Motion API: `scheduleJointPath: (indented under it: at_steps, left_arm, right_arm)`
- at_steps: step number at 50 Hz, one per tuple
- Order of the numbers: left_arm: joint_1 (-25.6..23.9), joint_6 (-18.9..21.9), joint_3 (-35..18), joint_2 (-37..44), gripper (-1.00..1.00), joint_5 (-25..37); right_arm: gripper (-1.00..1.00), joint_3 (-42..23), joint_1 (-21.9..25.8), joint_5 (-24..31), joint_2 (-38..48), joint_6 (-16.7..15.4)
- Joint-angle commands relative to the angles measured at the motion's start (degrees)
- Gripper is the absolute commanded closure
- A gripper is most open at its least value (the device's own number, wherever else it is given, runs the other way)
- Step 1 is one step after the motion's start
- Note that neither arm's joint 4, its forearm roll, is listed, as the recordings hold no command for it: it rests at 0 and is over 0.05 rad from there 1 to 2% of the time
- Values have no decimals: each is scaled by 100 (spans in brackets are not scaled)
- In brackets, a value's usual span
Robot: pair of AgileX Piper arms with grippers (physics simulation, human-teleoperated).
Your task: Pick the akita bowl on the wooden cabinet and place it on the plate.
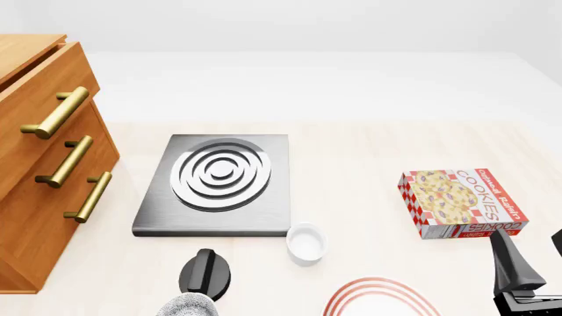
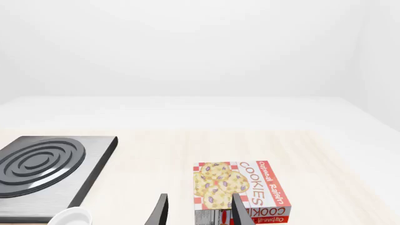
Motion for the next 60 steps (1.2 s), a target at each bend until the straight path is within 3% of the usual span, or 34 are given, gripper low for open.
scheduleJointPath:
  at_steps: [1, 19, 60]
  left_arm:
    - [-146, -73, -158, -318, 100, 222]
    - [-469, -93, -149, -639, 100, 434]
    - [-1922, -386, 41, -1288, 100, 868]
  right_arm:
    - [-100, -10, -1, 11, -1, 1]
    - [-100, 4, 0, -4, -2, -4]
    - [-100, -12, 0, 11, 1, 0]
